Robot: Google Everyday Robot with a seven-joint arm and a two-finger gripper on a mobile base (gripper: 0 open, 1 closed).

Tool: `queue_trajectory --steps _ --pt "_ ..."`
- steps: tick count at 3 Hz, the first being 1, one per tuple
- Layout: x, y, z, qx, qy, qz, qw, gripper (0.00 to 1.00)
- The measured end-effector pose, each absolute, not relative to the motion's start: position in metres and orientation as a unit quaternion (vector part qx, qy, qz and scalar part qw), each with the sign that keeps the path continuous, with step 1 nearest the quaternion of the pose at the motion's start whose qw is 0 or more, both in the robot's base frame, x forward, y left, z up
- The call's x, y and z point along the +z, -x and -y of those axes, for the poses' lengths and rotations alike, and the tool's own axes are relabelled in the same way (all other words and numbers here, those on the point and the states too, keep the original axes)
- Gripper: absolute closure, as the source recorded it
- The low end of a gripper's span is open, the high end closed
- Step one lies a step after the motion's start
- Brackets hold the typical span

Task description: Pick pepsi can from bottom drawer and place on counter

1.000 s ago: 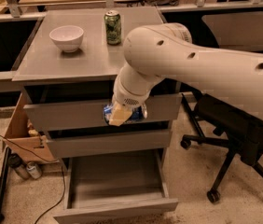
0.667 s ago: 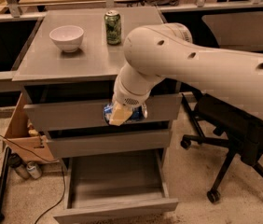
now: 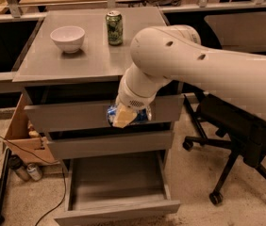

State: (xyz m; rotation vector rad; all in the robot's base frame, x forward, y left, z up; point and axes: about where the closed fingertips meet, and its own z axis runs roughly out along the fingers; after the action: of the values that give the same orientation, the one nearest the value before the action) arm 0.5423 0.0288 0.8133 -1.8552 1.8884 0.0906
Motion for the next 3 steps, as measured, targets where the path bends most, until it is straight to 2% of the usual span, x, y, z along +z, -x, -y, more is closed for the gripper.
queue_trajectory --steps 2,3 --pt "0.873 -0.571 -0.021 -0.025 0.689 -0.683 0.242 1.0" --pt "0.896 -0.621 -0.032 -0.04 0.699 -0.669 0.25 1.0"
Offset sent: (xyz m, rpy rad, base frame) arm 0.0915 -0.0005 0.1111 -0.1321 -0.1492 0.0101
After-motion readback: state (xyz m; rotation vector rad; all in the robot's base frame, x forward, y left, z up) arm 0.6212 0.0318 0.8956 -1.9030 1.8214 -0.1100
